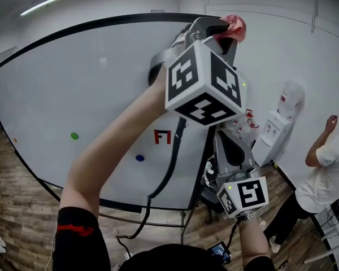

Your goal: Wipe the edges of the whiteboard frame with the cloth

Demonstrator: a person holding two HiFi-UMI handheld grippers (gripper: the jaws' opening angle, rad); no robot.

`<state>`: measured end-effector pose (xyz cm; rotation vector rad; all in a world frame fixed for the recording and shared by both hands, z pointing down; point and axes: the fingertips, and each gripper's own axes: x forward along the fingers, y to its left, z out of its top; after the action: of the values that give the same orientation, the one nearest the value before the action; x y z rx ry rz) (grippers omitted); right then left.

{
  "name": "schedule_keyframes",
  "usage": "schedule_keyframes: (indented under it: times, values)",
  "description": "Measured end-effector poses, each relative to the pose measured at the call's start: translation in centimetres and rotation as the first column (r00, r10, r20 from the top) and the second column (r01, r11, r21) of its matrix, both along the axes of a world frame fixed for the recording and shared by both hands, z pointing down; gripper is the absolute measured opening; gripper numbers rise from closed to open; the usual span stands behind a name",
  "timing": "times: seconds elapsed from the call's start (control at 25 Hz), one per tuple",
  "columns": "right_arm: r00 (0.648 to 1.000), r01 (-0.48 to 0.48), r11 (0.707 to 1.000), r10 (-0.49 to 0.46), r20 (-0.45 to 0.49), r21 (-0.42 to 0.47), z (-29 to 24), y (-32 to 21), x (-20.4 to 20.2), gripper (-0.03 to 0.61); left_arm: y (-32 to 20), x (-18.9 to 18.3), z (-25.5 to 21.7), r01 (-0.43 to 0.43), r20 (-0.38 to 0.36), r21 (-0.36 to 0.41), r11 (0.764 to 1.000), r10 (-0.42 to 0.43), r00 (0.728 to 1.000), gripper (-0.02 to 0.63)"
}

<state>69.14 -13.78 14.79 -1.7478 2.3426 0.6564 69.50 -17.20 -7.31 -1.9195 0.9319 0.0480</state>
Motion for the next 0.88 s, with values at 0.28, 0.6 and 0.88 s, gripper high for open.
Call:
schedule_keyframes:
  times: [0.28,0.6,0.88]
  values:
    - [1.0,-0.011,1.0,0.011,-0.008,-0.014,0.7,-0.6,-1.1,0.002,-0.9,-0.4,0.2,0.219,0.231,0.226,0.949,-0.27,0.935,0.048]
    - [1.0,-0.029,1.0,0.029,-0.011,-0.009,0.9,-0.5,-2.3,0.002,-1.2,-0.3,0.5,0.251,0.369,0.401,0.881,-0.407,0.836,0.048]
    - [0.998,-0.058,0.998,0.058,0.006,-0.003,0.7,-0.4,-3.8,0.002,-1.7,-1.3,0.8,0.244,0.419,0.482,0.842,-0.466,0.78,0.048]
